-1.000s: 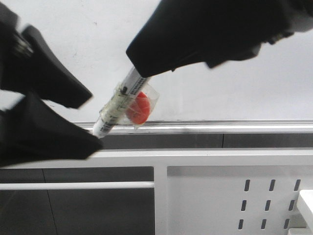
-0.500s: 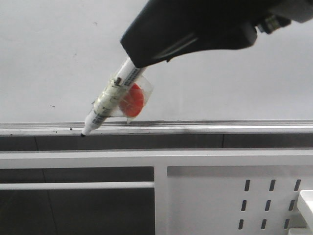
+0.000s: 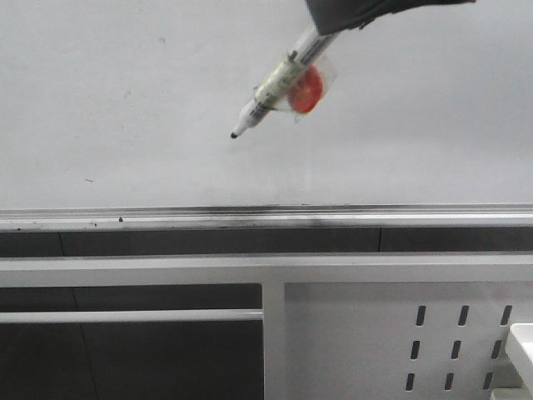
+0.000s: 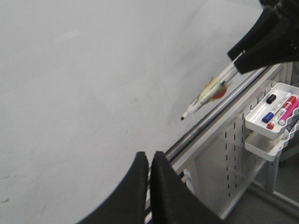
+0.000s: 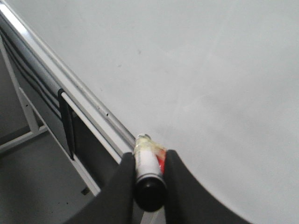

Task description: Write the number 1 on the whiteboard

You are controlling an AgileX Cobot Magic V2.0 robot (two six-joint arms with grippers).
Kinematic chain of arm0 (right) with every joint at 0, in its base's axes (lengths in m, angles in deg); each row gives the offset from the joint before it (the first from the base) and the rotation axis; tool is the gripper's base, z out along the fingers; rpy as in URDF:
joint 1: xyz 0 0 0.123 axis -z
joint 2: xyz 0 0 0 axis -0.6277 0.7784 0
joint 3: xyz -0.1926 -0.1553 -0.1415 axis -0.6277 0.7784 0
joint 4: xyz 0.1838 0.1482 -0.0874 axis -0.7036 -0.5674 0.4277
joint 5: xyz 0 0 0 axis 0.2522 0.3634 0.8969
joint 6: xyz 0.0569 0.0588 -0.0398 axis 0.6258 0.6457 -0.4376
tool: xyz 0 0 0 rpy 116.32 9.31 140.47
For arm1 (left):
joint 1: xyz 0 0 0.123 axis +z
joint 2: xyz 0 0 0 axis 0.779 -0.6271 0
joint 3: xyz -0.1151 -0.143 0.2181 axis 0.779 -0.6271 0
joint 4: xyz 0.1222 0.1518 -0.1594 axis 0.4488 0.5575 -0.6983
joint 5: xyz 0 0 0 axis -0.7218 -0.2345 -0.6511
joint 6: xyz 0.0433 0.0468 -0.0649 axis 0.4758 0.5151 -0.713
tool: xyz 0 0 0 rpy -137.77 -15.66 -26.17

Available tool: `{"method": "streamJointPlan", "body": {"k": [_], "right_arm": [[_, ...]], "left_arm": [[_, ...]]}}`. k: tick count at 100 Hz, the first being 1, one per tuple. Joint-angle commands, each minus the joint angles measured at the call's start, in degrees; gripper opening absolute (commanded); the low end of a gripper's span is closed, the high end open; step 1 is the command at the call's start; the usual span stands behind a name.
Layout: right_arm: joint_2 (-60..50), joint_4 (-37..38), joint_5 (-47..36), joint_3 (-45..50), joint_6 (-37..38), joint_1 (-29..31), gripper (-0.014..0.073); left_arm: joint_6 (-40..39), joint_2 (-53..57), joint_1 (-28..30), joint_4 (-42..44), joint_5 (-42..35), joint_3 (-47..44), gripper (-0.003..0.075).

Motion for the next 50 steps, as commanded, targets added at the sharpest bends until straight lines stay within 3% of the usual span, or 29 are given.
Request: {"method": "streamJointPlan", "body": {"k": [1, 33, 50], "right_arm": [[-2.9, 2.4, -4.6, -1.9, 0.1, 0.6, -0.0069], [-8.4, 2.8, -5.2, -1.9, 0.1, 0.6, -0.0069], [-8.4, 2.8, -5.5, -1.9, 0.1, 0.6, -0.0069]], "left_arm": [[-2.2, -0.3, 1.0, 0.8, -4.8, 0.4, -0.002], [-3.9, -0.3, 2.9, 2.1, -13.3, -3.9, -0.002], [-12.6, -0.6, 5.1, 6.2, -13.5, -5.9, -0.002]]}}
